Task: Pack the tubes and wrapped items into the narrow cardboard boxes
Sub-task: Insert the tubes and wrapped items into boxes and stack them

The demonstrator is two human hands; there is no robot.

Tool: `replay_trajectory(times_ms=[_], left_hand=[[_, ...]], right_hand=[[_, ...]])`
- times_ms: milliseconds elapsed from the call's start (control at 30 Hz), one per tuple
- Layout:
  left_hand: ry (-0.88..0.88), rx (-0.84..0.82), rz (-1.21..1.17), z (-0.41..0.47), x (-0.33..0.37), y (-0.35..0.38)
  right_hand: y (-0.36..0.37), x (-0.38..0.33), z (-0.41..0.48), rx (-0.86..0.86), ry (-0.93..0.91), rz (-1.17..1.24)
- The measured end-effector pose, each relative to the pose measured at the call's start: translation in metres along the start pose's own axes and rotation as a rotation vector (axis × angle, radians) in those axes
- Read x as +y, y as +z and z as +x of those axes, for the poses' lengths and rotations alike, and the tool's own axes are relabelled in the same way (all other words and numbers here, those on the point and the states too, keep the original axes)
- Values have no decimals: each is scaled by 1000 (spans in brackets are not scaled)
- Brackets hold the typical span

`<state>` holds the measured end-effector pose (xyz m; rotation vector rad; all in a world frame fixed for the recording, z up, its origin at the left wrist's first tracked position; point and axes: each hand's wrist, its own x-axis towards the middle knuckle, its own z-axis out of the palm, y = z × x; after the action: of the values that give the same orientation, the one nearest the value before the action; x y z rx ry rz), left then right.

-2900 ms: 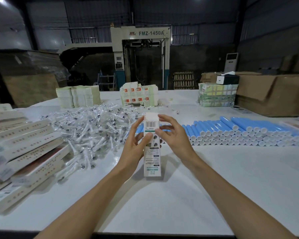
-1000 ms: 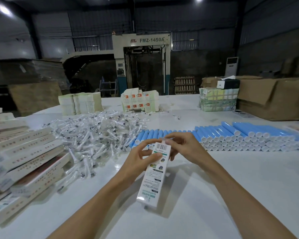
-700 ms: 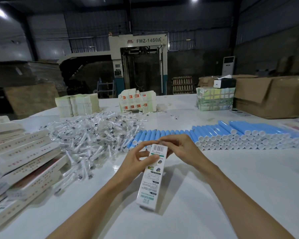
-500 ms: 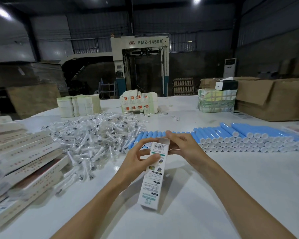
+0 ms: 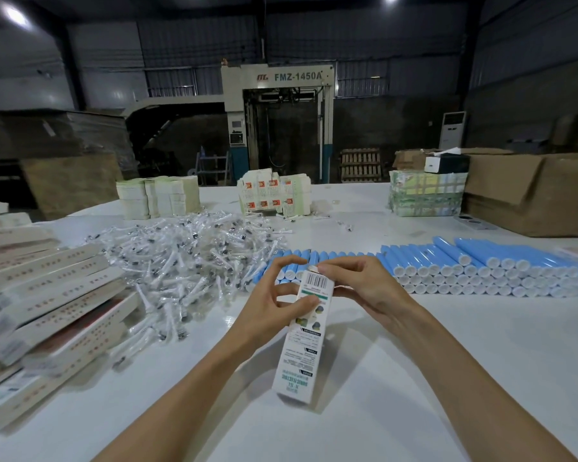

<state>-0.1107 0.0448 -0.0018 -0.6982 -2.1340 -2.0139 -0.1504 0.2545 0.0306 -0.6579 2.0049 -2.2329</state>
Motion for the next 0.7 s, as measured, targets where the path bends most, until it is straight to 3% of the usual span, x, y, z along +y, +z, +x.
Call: replay_trajectory(times_ms=[333,433,700], left_hand=[[31,62,10,2,-2,1],[22,92,-15,3,-5,-2],[-25,112,-42,5,-14,-4]], right_hand=[[-3,-1,-4,-142,-76,-101],[4,3,-5,-108,-129,-237],[11,15,-2,-36,-188,-278]])
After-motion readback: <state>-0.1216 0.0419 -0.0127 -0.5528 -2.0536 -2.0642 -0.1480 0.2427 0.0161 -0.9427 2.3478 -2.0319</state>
